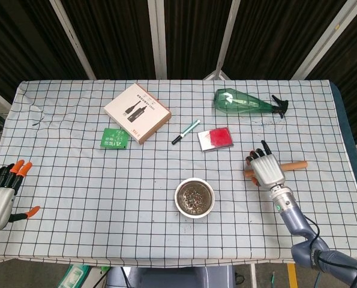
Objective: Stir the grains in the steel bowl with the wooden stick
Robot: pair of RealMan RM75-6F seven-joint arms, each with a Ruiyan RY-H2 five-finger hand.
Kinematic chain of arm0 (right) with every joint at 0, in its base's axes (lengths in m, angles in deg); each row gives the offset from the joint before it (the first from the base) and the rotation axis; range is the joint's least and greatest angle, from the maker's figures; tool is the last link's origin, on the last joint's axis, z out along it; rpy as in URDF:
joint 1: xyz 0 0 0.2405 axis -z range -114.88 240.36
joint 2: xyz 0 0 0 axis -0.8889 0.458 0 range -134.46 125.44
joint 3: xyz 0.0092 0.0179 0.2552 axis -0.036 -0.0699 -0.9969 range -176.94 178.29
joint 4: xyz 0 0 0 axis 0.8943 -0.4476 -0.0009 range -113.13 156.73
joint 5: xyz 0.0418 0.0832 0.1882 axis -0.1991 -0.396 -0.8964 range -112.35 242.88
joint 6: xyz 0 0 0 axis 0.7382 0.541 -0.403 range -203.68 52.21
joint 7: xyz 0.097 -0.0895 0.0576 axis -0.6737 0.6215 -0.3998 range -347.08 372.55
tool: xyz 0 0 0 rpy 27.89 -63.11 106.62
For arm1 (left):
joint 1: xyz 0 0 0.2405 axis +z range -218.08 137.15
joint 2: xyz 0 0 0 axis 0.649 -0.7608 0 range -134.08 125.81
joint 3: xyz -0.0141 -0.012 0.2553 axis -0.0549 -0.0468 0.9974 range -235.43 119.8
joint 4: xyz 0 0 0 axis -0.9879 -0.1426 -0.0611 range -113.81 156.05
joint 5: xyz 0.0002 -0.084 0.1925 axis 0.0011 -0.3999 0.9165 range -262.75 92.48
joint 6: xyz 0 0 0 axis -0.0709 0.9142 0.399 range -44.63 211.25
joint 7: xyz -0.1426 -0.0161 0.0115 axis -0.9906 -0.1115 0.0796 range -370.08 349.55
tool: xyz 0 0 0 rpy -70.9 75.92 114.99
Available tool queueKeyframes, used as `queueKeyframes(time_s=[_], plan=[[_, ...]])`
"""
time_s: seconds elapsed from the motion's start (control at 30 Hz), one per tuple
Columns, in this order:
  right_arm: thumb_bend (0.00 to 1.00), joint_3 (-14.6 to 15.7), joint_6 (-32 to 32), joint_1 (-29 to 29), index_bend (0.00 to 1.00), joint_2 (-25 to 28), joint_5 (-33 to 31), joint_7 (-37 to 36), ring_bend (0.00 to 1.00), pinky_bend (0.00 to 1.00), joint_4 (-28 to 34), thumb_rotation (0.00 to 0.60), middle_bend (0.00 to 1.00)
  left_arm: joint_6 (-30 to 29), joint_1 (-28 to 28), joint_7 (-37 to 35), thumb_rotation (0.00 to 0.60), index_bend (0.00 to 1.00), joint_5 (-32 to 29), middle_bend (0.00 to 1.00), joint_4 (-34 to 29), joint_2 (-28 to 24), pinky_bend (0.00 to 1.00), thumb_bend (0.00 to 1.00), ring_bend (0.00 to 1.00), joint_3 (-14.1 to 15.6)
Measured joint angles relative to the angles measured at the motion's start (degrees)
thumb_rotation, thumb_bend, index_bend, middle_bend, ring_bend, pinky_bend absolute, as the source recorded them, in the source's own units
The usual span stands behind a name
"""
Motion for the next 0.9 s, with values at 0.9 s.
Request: queueKeyframes(time_s=[0.9], plan=[[0.39,0.6,1.8,-0.6,0.43,-0.9,-2.3,0.7,0.25,0.06,-1.9,0.6,0.33,0.5,-0.2,-0.2,0.6,0.0,-0.5,0.0,-0.2,-0.1,0.0,0.07,0.0,0.0]])
